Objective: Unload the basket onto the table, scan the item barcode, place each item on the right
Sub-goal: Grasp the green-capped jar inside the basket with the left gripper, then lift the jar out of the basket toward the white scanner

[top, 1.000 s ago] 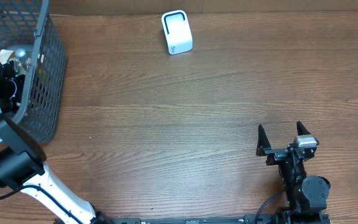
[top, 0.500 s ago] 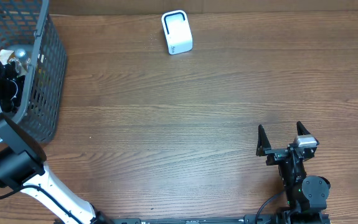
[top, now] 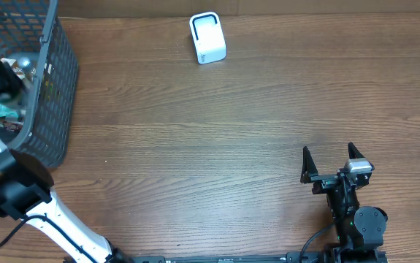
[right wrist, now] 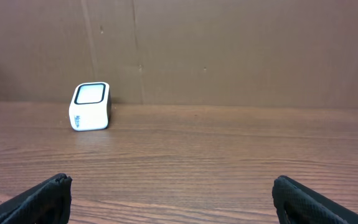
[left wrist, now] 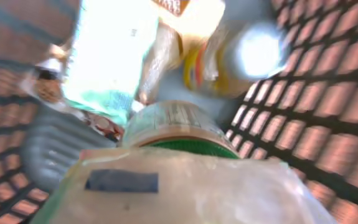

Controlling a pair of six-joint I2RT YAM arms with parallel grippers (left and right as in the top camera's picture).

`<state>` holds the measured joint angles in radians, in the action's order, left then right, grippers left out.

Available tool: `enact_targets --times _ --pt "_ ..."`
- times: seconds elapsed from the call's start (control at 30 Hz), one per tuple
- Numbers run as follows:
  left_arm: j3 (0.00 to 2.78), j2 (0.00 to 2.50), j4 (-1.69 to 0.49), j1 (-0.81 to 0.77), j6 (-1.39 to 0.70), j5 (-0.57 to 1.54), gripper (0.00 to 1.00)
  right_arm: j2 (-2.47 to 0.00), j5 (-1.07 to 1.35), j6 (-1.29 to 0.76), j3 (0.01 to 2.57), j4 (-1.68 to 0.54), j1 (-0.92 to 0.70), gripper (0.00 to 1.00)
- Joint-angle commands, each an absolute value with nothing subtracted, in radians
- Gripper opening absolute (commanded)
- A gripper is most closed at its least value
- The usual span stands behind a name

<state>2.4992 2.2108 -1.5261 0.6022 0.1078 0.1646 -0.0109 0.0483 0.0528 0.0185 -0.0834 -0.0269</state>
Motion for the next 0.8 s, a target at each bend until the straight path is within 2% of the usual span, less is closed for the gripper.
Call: enact_targets --times 0.0,0.13,0.2,0.47,0.63,0.77 --pt "2.701 2.189 -1.587 0.595 0.032 0.203 0.41 -0.003 0.046 0.054 0.008 -0.081 -0.032 1.0" --pt "2.892 2.189 -1.685 0.586 -0.001 0.239 0.38 -0.003 0.045 0.054 0.008 -0.081 -0.032 1.0" --pt "2.949 2.179 -1.69 0.577 -0.032 0.263 0.33 -0.003 0.046 0.054 0.008 -0.081 -0.032 1.0" --pt "2.953 2.067 -1.689 0.467 -0.049 0.319 0.29 -0.003 0.046 0.054 0.008 -0.081 -0.032 1.0" --pt "2.933 2.009 -1.69 0.262 -0.06 0.291 0.26 -0.003 0.046 0.054 0.008 -0.081 -0.032 1.0" --pt "2.896 2.008 -1.69 0.06 -0.081 0.175 0.27 -0.003 0.045 0.054 0.008 -0.081 -0.032 1.0"
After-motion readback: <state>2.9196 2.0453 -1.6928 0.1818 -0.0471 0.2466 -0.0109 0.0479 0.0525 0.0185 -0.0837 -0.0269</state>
